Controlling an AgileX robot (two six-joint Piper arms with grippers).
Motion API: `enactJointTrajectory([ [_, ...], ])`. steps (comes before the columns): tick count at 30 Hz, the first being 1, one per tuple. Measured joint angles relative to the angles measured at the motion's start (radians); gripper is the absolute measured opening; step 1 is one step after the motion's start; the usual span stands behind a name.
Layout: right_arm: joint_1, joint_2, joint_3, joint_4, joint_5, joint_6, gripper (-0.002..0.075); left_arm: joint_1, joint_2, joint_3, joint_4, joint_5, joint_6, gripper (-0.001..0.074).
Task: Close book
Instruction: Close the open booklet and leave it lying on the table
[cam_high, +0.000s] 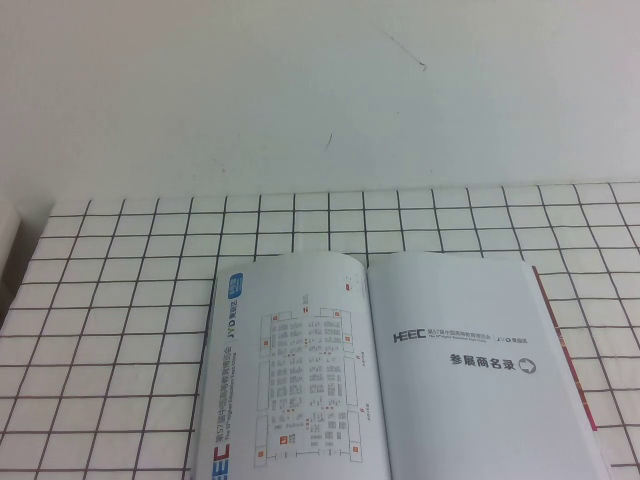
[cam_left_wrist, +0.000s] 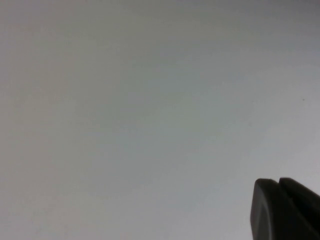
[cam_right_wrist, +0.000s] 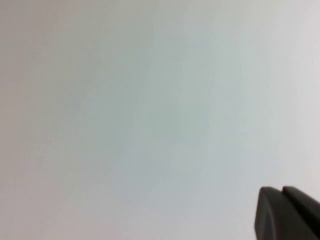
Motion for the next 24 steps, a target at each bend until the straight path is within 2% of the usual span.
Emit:
enactJointTrajectory([
  [4,0.000,0.000,-0.108,-0.120,0.015,0.034,-0.0003,0.000,0.000,-0.150,0.002,0.217,0.029,-0.0004],
  [7,0.000,0.000,-0.199,-0.142,0.069,0.045,-0.0003,0.000,-0.002,-0.251,0.006,0.365,0.102,-0.0004],
  [11,0.000,0.055,-0.332,-0.142,0.171,0.052,-0.0003,0.000,0.038,-0.338,0.010,0.478,0.151,-0.0004],
  [14,0.000,0.144,-0.437,-0.104,0.299,0.061,-0.0003,0.000,0.113,-0.388,0.010,0.544,0.164,-0.0004],
  [19,0.000,0.331,-0.610,-0.009,0.611,0.069,-0.0003,0.000,0.264,-0.449,0.012,0.694,0.193,-0.0004],
  [24,0.000,0.492,-0.671,-0.001,0.833,0.067,-0.0003,0.000,0.426,-0.454,0.018,0.836,0.206,-0.0004],
])
